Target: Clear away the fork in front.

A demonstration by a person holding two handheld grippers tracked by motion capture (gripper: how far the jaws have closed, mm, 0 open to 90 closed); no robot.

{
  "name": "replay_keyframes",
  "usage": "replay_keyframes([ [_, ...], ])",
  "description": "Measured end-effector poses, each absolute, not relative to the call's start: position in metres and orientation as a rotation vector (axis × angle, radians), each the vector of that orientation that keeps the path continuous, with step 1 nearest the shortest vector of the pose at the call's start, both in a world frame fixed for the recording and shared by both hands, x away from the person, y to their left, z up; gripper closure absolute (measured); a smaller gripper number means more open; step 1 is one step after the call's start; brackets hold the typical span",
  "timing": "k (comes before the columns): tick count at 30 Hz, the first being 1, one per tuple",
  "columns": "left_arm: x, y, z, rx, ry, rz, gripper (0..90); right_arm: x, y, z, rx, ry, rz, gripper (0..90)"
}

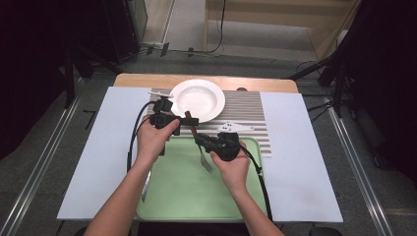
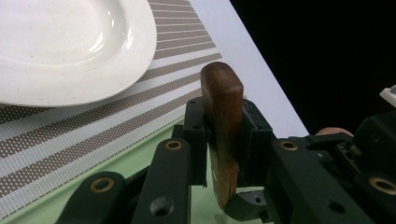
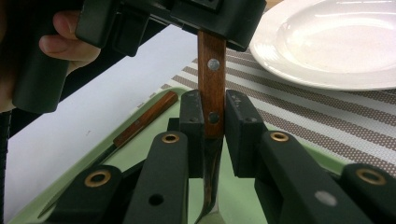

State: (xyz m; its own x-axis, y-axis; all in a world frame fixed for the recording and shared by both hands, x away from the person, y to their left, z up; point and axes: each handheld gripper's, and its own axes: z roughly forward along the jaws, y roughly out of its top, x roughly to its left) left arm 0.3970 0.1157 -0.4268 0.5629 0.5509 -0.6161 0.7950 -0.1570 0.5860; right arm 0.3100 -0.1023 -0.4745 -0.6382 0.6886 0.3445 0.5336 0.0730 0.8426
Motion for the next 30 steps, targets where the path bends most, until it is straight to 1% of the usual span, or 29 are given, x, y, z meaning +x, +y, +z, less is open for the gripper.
replay_keyframes([
  [15,0.397,0.121,-0.423,1.802,1.081,-0.367,77.1,0.308,-0.1,-0.469,1.231,2.184,1.612,76.4],
  [21,0.396,0.124,-0.419,1.808,1.075,-0.363,77.8,0.307,-0.101,-0.464,1.201,2.168,1.63,76.3],
  [22,0.396,0.124,-0.418,1.817,1.072,-0.357,77.9,0.306,-0.101,-0.463,1.186,2.161,1.637,73.2],
  [26,0.396,0.125,-0.414,1.823,1.062,-0.349,78.1,0.309,-0.1,-0.457,1.151,2.17,1.618,54.5],
  [30,0.393,0.126,-0.408,1.855,1.046,-0.324,78.2,0.315,-0.104,-0.453,1.117,2.208,1.624,50.3],
])
